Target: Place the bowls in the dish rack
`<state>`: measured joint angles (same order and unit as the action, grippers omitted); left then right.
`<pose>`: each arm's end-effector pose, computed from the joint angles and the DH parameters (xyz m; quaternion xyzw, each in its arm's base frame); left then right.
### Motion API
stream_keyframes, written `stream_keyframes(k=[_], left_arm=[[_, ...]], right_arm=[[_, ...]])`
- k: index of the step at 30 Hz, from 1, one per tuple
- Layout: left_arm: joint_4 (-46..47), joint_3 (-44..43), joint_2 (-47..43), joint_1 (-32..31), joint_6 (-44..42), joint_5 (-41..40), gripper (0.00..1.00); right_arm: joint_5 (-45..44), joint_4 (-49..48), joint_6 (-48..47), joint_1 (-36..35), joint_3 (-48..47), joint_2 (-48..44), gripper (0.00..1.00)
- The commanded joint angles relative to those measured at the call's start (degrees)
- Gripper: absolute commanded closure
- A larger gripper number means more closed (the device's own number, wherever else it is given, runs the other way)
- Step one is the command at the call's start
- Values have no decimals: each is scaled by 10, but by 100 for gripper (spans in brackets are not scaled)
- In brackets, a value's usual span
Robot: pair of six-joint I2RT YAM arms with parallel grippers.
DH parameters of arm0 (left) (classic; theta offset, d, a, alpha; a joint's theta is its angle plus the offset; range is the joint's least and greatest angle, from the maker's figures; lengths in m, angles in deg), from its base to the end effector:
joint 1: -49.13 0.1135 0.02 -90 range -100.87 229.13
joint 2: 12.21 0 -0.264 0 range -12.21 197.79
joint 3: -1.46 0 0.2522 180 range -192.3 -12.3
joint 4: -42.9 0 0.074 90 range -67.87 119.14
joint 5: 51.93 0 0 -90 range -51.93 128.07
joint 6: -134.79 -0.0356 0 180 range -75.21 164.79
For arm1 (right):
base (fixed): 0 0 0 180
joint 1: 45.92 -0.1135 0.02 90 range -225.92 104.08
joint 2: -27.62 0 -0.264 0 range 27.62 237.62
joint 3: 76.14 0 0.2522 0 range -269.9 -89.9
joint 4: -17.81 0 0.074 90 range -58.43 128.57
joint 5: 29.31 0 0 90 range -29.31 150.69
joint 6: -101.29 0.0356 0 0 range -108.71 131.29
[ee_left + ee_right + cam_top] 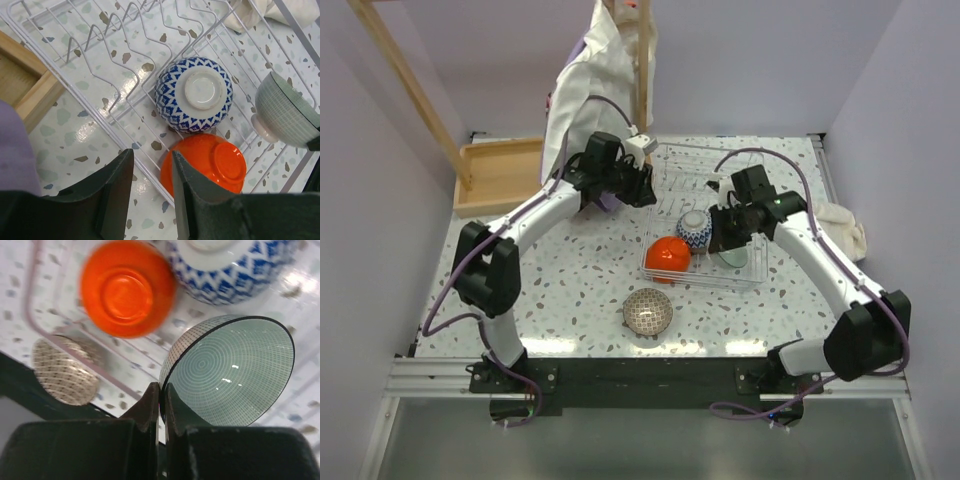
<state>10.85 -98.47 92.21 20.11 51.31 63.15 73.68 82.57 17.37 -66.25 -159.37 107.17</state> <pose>0.3622 -0.2182 0.2862 0.2659 0.8360 -0.3187 0.3589 0.2564 0.1035 0.2942 -0.1474 0.9512 0.1633 0.2165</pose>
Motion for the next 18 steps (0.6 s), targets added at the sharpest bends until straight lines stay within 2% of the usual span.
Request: stream_keyframes(k=[1, 2, 6, 7, 14, 18], left_arm=[[-14, -37, 12, -2, -45, 42, 59], [-15, -38, 13, -3, -49, 44, 59], [-21, -55, 31, -5, -63, 64, 59], [-29, -71, 37, -5, -77, 66, 59], [-52, -145, 93, -13, -80, 62, 59], [-64, -189, 125, -17, -87, 60, 59]], right_arm=[[184, -159, 102, 16, 59, -47, 100], [233, -219, 122, 23, 75, -56, 100], [289, -347, 227, 57, 149, -83, 100], [302, -371, 244, 84, 176, -81, 100], [398, -591, 405, 189, 280, -19, 100], [425, -621, 434, 218, 297, 15, 100]])
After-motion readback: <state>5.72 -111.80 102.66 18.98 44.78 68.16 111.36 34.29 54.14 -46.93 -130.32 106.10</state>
